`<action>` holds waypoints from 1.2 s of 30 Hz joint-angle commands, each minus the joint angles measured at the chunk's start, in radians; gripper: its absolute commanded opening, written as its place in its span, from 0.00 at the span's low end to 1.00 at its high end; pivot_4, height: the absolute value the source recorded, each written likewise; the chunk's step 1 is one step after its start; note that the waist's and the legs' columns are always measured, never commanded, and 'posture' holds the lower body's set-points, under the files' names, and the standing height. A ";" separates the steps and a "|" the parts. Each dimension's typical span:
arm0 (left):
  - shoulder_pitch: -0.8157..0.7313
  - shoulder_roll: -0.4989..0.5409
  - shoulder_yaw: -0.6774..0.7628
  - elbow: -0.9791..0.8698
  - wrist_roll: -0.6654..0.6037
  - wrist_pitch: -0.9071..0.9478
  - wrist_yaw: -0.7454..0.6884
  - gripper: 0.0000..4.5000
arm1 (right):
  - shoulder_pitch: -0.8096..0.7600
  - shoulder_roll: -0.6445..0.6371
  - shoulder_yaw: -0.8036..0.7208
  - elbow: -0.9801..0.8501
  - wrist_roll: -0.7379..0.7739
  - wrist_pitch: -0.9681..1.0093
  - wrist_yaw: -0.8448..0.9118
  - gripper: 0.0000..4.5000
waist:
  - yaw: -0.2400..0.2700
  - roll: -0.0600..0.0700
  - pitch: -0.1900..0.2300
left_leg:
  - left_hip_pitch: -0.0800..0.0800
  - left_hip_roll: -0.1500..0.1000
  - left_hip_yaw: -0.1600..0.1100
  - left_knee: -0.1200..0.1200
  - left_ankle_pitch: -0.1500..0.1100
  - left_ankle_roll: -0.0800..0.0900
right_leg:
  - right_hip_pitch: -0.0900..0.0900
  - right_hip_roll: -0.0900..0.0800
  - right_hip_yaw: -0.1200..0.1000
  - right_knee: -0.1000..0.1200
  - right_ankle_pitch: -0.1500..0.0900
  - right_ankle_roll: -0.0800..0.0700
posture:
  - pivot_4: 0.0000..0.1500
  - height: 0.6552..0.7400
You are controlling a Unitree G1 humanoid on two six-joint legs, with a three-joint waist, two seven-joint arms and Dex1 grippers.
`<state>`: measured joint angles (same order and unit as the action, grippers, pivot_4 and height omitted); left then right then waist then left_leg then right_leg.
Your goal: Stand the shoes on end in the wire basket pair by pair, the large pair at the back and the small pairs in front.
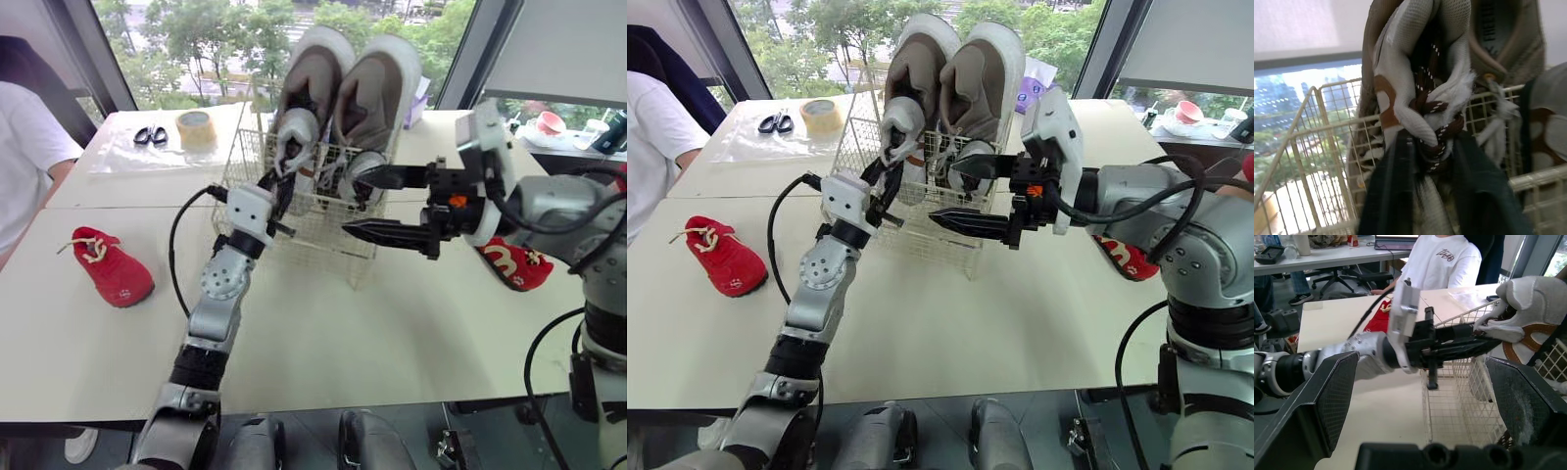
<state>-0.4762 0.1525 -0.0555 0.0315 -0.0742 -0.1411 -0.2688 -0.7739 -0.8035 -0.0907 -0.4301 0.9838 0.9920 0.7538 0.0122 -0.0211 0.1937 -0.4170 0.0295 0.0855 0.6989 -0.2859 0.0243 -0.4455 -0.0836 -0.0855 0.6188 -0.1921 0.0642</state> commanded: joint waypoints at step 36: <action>0.143 0.412 0.289 -0.605 -1.282 1.153 -0.141 1.00 | 0.474 -0.006 -0.554 -0.004 -0.037 -0.080 -0.407 1.00 | 0.006 0.001 0.000 | 0.004 -0.002 -0.002 -0.001 0.001 -0.001 | 0.006 0.002 0.002 -0.005 -0.003 -0.004 | 1.00 1.00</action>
<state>-0.3356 0.5482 0.2375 -0.5792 -1.3621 1.0362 -0.3778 -0.3630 -0.8022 -0.5754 -0.4304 0.9923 0.9398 0.3278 0.0183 -0.0197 0.1942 -0.4109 0.0281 0.0836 0.6974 -0.2854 0.0231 -0.4374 -0.0814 -0.0837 0.6140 -0.1955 0.0609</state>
